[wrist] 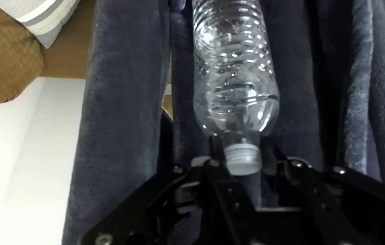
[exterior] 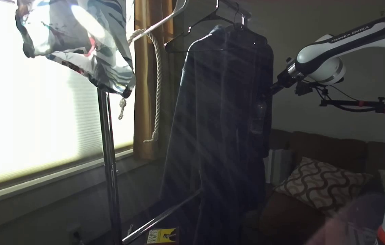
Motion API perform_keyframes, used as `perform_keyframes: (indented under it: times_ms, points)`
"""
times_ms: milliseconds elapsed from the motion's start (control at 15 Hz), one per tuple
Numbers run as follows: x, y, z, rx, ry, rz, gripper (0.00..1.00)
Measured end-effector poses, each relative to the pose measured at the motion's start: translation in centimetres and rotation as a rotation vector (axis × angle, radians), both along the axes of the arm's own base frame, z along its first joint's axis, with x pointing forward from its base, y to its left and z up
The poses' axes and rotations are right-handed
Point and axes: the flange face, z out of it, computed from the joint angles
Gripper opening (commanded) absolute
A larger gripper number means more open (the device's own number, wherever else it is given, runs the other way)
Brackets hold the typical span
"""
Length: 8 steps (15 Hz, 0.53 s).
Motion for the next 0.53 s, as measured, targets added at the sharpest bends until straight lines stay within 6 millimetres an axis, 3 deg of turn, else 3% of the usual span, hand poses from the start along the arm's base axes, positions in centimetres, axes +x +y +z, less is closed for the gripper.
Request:
perform_keyframes:
  times_ms: [533]
  points:
    - [2.7,-1.2,-4.8,-0.094,-0.074,-0.087,0.08]
